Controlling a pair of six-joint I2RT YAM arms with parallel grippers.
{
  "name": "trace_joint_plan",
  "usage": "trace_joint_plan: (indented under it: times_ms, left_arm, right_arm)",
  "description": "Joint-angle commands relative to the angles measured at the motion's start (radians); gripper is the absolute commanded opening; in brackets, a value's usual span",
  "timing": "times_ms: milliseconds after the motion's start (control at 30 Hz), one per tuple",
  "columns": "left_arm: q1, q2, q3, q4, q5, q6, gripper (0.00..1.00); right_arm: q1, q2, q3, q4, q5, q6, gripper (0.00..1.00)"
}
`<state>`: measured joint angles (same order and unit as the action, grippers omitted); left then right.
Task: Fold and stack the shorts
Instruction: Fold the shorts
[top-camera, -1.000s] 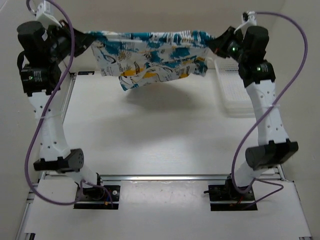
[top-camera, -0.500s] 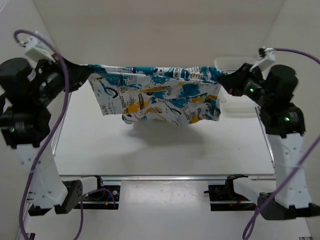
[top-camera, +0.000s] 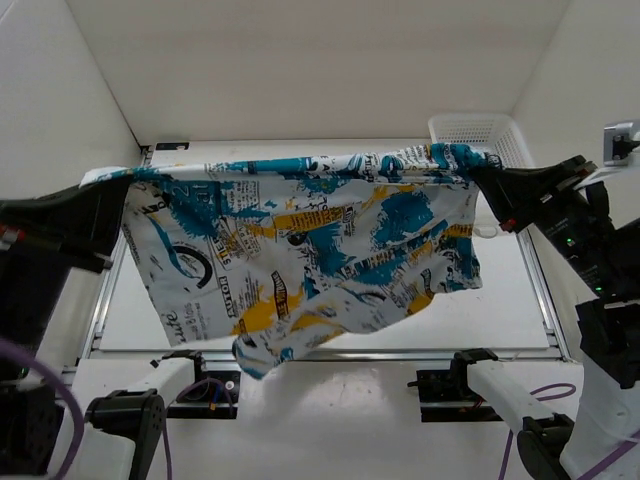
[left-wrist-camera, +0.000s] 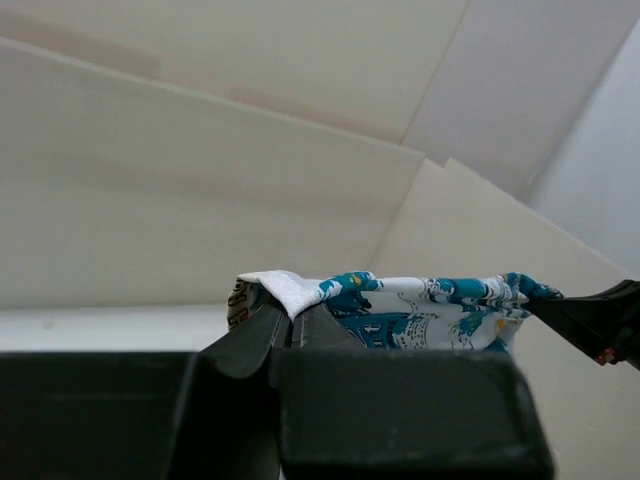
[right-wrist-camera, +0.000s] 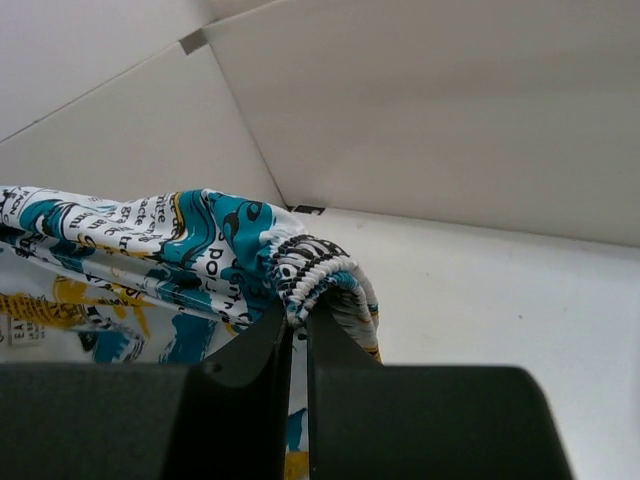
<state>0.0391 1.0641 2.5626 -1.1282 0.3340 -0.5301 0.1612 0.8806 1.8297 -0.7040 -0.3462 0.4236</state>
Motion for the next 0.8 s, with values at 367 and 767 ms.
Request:
trace_joint_plan:
  times_ms: [367,767]
  left_arm:
    - [-0.015,0.54,-0.341,0.203,-0.19,0.128,0.1]
    - [0.005,1.131,-0.119,0.214,-0.179,0.104,0.1]
  right_arm:
    - [-0.042,0.353,-0.467,0.119,0.483,-0.048,0.0]
    - [-0.051,1.205,0.035,0.219,0.42,-0.059,0.0]
